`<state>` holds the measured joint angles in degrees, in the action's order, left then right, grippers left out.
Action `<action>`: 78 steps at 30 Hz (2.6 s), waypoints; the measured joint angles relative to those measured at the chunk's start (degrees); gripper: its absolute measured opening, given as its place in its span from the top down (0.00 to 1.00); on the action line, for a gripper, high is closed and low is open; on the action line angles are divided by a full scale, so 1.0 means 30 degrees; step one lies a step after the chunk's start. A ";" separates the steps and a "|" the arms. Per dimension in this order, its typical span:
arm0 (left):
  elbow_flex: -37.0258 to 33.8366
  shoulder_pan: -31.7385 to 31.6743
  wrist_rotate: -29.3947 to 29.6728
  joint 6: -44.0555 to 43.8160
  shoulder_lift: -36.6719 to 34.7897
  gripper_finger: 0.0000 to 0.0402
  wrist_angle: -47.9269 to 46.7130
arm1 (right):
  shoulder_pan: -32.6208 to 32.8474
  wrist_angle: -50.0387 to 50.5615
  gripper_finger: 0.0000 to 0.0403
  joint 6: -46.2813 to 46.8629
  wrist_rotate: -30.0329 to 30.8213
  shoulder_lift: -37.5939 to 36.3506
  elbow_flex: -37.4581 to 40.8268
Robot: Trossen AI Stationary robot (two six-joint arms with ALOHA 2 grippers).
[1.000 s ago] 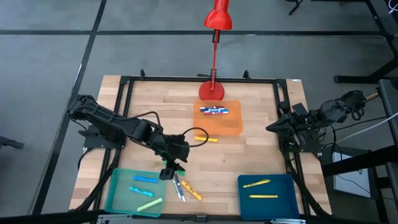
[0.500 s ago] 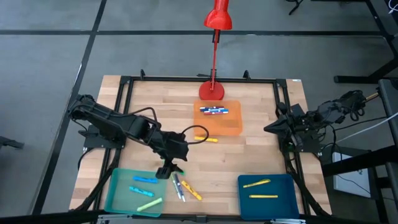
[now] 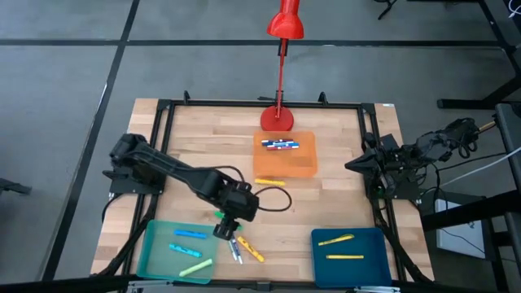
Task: Pick & Place Markers
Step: Put the green highlighter pen into the green bin
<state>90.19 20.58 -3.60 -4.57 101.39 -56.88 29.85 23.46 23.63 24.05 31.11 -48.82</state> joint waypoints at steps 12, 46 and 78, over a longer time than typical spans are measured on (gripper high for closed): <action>0.0000 0.0678 0.0727 -0.0567 0.1688 0.44 -0.0262 | 0.0007 0.0053 0.96 0.0111 -0.0007 0.0007 0.0000; -0.3439 0.0017 -0.0268 0.8712 0.1680 0.44 -0.0058 | 0.0007 0.0123 0.95 0.0734 -0.0034 0.0007 0.0000; -0.3439 -0.0377 -0.2901 0.6718 0.1666 0.99 0.0049 | 0.0007 0.0124 0.95 0.0508 -0.0015 0.1093 -0.0003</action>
<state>79.88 19.45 -12.30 15.58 106.39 -56.74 29.87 23.83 25.16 24.01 34.39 -48.83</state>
